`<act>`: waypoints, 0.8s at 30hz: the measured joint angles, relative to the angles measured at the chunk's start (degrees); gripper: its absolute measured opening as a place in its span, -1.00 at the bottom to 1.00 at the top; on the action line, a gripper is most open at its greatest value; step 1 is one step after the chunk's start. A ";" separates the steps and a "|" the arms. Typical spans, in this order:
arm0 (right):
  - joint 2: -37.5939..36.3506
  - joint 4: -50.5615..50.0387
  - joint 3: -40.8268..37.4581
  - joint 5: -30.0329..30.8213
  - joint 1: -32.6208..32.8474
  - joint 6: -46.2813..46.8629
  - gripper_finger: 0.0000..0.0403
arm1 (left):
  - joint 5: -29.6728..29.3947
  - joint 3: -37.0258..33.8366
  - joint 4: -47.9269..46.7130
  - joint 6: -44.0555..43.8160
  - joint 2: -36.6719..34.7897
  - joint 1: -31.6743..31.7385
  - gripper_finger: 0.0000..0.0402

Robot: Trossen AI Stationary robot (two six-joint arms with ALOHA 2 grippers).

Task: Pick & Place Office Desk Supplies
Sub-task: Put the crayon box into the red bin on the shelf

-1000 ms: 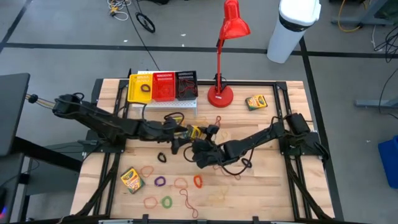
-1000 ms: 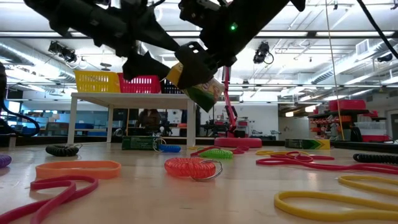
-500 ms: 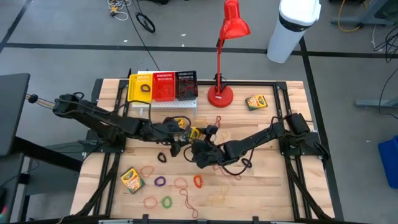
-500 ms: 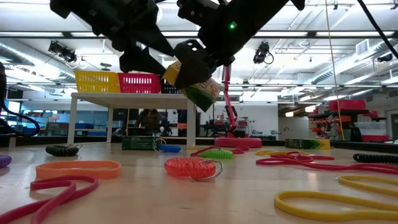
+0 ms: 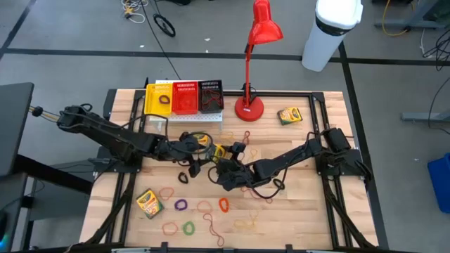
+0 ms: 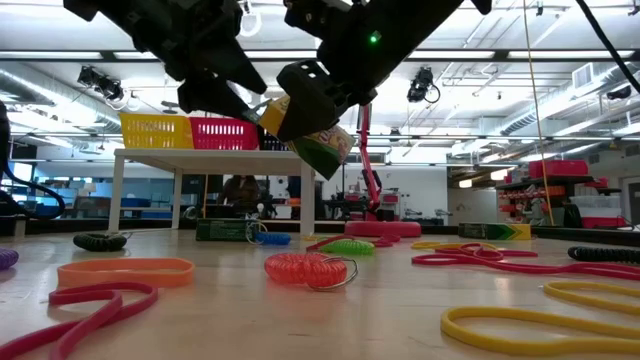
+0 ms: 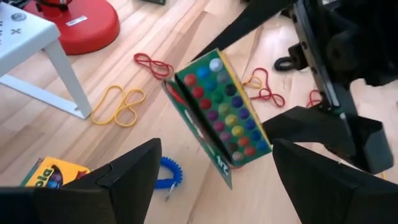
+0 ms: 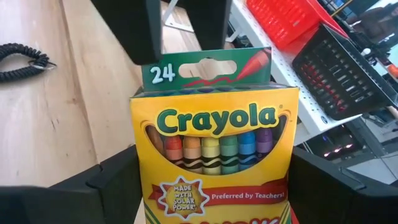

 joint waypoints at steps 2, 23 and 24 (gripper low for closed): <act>0.00 0.40 0.00 0.11 -0.01 -0.20 0.65 | 0.23 0.00 0.04 -0.43 0.03 0.02 0.59; 0.00 9.23 0.00 -1.13 -0.02 -6.78 0.65 | 3.67 -0.09 8.72 -4.94 2.43 1.44 0.39; 0.00 9.86 0.00 -1.33 -0.02 -7.11 0.65 | 3.67 -0.09 8.67 -4.94 2.43 1.44 0.35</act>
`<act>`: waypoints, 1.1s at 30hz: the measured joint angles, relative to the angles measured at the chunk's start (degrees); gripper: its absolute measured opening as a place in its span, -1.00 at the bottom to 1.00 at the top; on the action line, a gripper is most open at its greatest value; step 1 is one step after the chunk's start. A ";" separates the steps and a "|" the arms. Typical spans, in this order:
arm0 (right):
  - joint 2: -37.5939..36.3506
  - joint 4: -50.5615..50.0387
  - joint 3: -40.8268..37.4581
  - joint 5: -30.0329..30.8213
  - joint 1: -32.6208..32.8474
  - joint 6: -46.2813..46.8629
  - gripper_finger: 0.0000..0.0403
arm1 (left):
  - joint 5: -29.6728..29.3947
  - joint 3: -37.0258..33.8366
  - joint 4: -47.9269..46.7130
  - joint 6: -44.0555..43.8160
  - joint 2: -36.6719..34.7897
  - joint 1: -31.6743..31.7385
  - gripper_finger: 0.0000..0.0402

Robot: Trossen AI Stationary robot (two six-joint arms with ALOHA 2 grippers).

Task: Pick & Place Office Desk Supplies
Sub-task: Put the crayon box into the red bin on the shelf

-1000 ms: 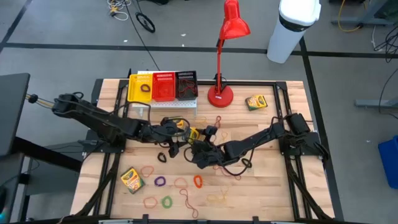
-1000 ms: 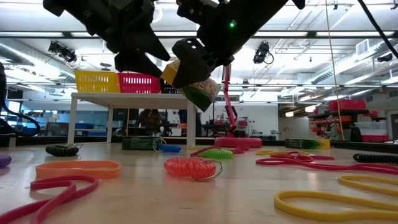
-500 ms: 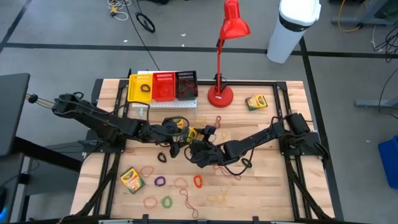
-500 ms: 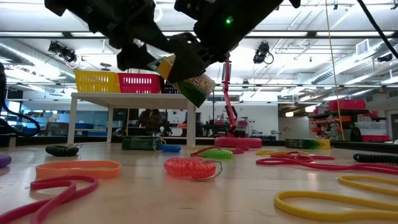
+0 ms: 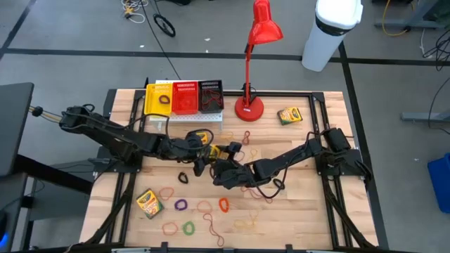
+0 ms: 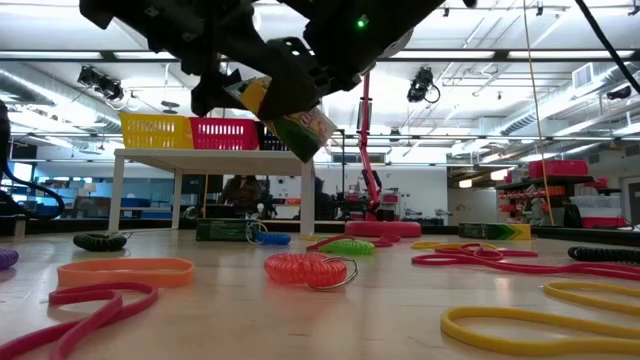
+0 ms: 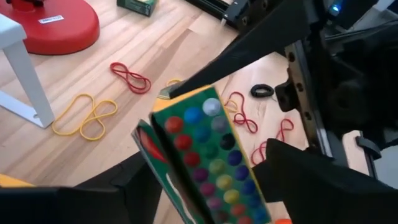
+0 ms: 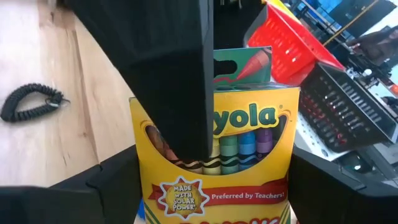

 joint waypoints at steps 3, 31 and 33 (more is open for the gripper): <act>0.00 0.81 0.00 -0.13 0.00 -0.12 0.65 | 0.27 0.00 -0.15 0.07 0.00 0.42 0.20; -1.16 6.74 0.02 5.11 3.42 -2.24 0.84 | 8.31 -0.04 -8.59 6.25 -10.91 2.68 -0.38; -1.18 6.29 0.02 4.13 3.03 -0.64 0.88 | 8.38 -0.05 -8.48 6.26 -10.86 2.32 -0.38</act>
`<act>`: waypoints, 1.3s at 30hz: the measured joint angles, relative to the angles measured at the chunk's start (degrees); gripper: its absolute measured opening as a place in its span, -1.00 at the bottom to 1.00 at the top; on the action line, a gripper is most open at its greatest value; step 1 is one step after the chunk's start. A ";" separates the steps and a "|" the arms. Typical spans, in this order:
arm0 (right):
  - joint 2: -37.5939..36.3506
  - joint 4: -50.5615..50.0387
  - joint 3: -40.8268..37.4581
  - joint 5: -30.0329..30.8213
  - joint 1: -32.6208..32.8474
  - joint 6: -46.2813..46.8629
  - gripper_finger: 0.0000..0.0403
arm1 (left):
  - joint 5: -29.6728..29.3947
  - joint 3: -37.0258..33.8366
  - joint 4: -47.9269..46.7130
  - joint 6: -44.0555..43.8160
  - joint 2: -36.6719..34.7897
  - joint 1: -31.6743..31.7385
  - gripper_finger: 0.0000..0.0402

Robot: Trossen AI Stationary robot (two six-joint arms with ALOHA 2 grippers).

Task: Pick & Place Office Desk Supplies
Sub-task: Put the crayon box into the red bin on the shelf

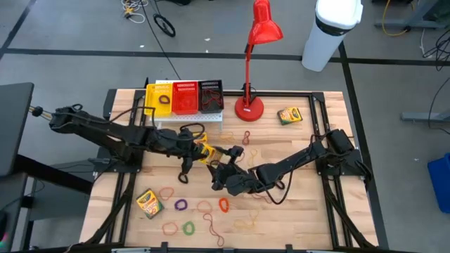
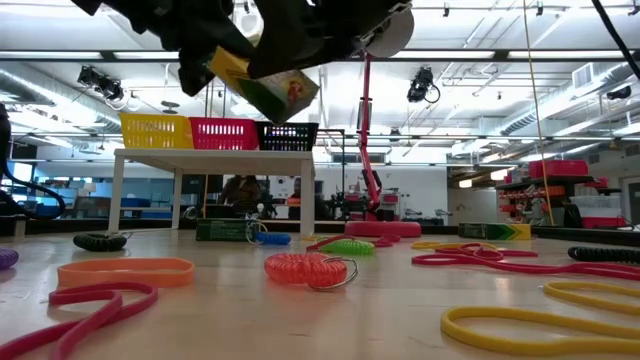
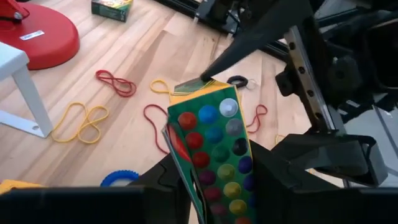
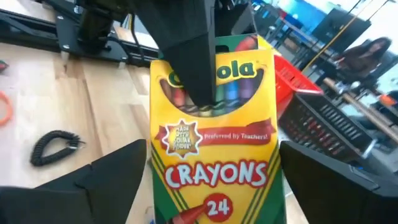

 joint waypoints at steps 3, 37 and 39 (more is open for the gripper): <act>0.00 -0.35 0.00 -0.74 -0.14 0.34 0.91 | 0.97 0.36 0.34 0.44 -0.02 -0.49 -0.38; -3.69 -20.53 -4.66 -11.73 2.63 17.27 -0.87 | 7.33 5.23 -45.95 32.15 8.09 13.40 -0.38; -3.69 -20.70 -4.66 -11.73 2.63 17.26 -0.81 | 7.94 5.23 -45.18 32.51 9.34 14.10 -0.38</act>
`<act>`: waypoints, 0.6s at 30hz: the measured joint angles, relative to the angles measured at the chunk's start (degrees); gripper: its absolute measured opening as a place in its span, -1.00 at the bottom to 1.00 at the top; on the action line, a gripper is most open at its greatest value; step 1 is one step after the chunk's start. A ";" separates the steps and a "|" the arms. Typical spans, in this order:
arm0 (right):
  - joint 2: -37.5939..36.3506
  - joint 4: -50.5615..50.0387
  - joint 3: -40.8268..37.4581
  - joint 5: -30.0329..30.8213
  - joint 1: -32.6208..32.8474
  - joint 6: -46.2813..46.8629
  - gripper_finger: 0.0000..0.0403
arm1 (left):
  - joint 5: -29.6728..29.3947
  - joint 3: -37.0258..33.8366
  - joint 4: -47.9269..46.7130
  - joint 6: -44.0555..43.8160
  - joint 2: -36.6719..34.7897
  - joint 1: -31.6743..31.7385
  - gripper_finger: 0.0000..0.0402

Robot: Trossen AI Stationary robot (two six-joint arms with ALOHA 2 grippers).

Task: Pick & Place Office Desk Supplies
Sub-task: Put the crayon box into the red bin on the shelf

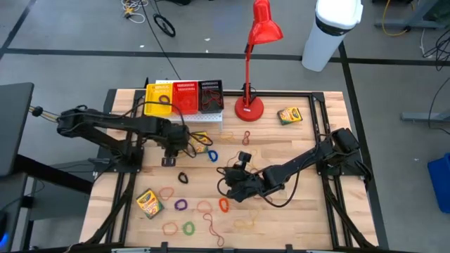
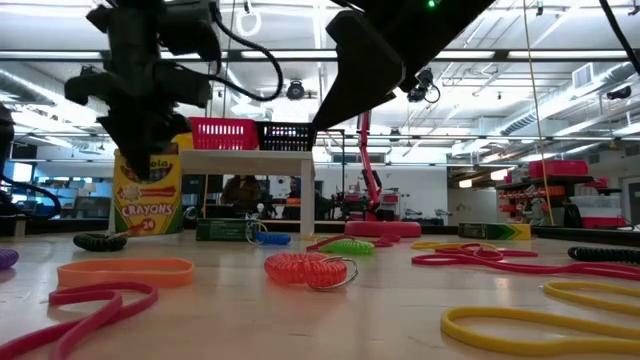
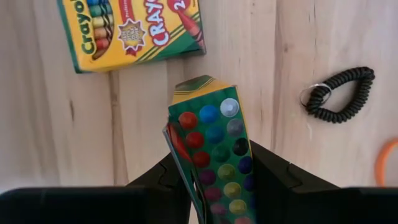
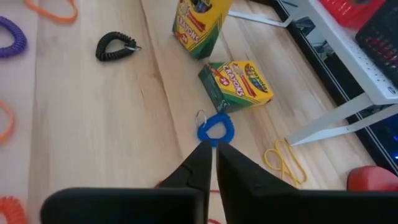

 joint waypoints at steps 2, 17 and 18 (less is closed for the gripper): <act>0.00 0.03 0.00 -0.01 0.00 -0.04 -0.79 | 0.21 0.00 0.15 -0.09 0.98 0.33 -0.38; 0.00 0.82 0.00 -0.01 0.00 -0.21 -0.78 | -0.81 7.14 -2.15 -7.00 1.42 -0.74 0.26; 0.00 0.81 0.00 -0.01 0.00 -0.21 -0.78 | -1.67 7.80 -3.46 -8.14 1.41 -1.03 0.30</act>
